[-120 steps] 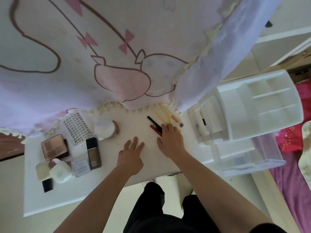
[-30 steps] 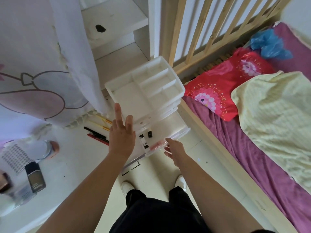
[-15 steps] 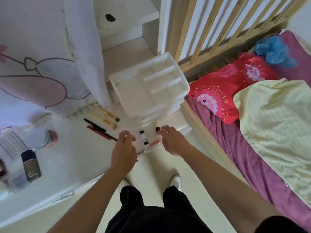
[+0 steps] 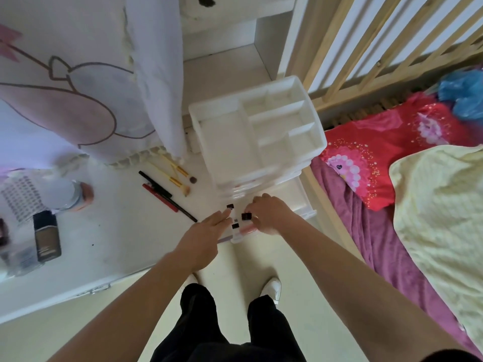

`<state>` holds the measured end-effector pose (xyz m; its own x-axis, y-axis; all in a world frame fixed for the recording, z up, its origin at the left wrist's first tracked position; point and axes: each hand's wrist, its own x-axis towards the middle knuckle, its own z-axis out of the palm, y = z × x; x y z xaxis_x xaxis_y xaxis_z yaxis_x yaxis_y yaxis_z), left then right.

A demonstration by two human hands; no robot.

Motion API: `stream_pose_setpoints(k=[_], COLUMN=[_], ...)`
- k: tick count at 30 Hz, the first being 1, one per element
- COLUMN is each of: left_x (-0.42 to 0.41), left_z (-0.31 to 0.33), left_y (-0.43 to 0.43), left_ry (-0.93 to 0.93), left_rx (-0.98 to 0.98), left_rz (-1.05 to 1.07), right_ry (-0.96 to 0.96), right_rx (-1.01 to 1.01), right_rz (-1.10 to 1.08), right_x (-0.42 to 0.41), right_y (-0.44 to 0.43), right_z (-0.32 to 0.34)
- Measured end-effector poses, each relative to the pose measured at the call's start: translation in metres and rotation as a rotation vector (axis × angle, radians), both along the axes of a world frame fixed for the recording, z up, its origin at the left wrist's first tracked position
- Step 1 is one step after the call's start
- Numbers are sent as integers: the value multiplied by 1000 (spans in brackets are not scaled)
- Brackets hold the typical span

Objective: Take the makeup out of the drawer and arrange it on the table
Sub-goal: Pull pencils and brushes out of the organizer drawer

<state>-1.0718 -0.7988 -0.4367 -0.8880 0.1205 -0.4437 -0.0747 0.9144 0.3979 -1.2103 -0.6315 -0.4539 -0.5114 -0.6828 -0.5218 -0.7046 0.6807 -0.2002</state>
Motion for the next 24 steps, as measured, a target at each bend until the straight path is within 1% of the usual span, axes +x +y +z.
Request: stream_pose_setpoints(k=[3,6,10,13,15,17,18,21,24], left_x=[2,4,4,3,-2,-11,-16,-33,-48], left_z=[-1,-1,0,2,4,6,6,4,0], left_y=[-2,-2,2,5,10,17,22,36,48], left_ry=[-36,-47,-59,-42,31,99,105,-6,-90], left_rx=[-66,-162,-222,-244,-255,-283,-300,-352,-443], left_rz=[-47,-105,-123,-85,-68,-65,-70,-49,-10], right_ry=[-96,-97,-165,-217,-172,-69,-12,124,164], right_rx=[68,119,81,39,5,-53,-90,-160,-179], right_rz=[-25,11,-40,-101,-106,-140,-175,-344,-583], right_x=[5,10,12,7,3,-2,-3,0,12], right_y=[0,-3,0,9,17,27,33,52,66], right_z=[3,2,-3,-4,-3,0,2,7,10])
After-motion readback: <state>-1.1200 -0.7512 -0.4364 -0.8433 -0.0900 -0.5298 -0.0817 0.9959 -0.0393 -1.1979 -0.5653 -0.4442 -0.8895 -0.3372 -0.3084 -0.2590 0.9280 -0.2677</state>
